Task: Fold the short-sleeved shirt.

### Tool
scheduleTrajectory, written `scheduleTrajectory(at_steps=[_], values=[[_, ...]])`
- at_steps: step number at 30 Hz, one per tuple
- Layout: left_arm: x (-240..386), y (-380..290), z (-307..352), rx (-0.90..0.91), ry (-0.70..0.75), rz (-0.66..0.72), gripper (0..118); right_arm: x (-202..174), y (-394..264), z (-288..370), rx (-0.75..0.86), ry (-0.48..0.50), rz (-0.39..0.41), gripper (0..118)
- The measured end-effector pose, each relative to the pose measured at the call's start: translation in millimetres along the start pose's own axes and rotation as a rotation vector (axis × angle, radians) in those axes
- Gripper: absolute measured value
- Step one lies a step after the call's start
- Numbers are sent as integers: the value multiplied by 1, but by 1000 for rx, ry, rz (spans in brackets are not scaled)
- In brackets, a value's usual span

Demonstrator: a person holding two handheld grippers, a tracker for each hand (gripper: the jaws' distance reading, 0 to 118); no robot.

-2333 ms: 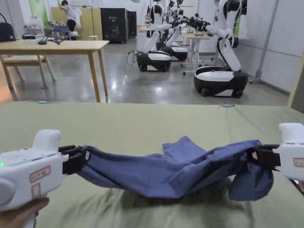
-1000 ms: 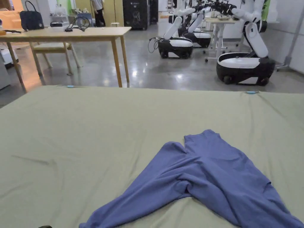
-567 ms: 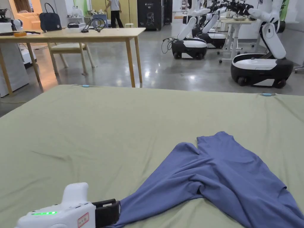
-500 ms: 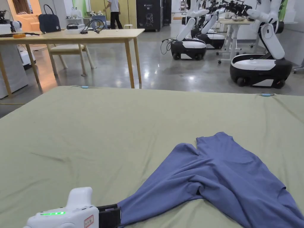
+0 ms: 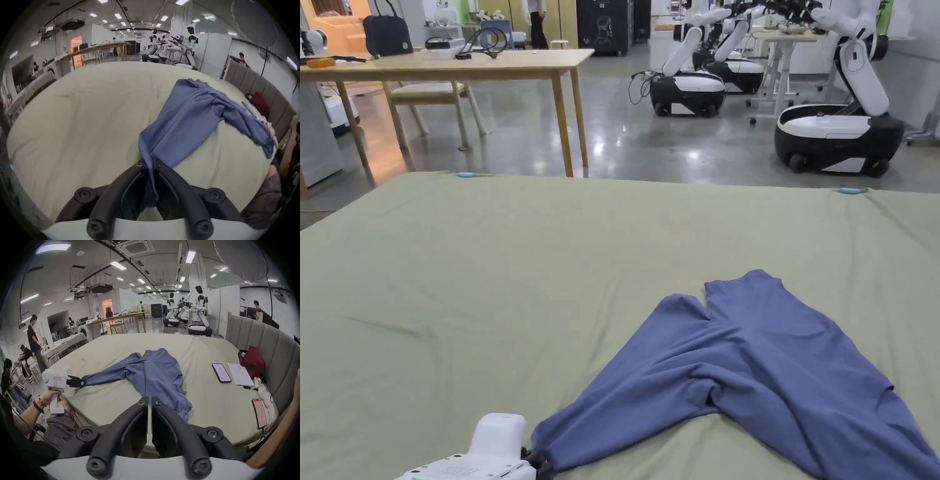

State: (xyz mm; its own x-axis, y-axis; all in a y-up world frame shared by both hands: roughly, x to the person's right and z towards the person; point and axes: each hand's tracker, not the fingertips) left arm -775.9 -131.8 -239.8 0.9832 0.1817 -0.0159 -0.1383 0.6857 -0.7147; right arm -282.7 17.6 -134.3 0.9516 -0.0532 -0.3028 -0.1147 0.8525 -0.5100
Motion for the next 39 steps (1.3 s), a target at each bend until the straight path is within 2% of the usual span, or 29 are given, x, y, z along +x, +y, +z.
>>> scheduleTrajectory(at_steps=[4,8,9,11,12,13,17,22,23,24,25,26,27,28,30,33,35,37,39], values=[[0,1,1,5,24,-34,6,10,51,-45,40,7,72,5],[-1,1,0,-1,12,-27,6,36,114,-150,25,28,107,7],[-2,1,0,-3,7,-22,6,43,123,-182,-11,30,128,18],[-5,1,1,-6,-9,3,6,66,138,-257,-123,42,123,99],[-6,2,1,-6,-17,13,6,74,141,-289,-197,37,112,118],[-7,2,2,-12,-21,22,6,84,144,-324,-248,1,96,118],[-7,7,2,-34,-17,28,6,113,149,-415,-316,-153,69,114],[-4,9,-1,-53,-7,17,6,123,138,-463,-443,-120,9,109],[-4,10,-2,-56,-6,12,6,122,136,-466,-489,-109,12,104],[-3,10,-2,-58,-6,10,6,119,133,-469,-527,-99,28,94],[-3,10,-2,-58,-1,4,6,115,128,-469,-546,-86,68,73],[-2,10,-3,-58,3,-2,6,110,124,-467,-541,-58,101,62],[-1,10,-4,-55,8,-9,6,104,122,-463,-481,-74,141,58],[0,10,-5,-52,10,-14,6,101,122,-461,-481,-77,154,44],[2,10,-7,-57,15,-26,6,98,122,-460,-498,-30,131,3],[2,11,-7,-55,18,-31,6,85,122,-456,-487,-83,207,3],[2,11,-7,-52,16,-32,6,82,124,-438,-458,-70,171,3],[1,10,-7,-47,11,-31,6,79,123,-401,-383,-23,81,3],[0,9,-5,-38,6,-31,6,74,115,-345,-272,41,60,3]])
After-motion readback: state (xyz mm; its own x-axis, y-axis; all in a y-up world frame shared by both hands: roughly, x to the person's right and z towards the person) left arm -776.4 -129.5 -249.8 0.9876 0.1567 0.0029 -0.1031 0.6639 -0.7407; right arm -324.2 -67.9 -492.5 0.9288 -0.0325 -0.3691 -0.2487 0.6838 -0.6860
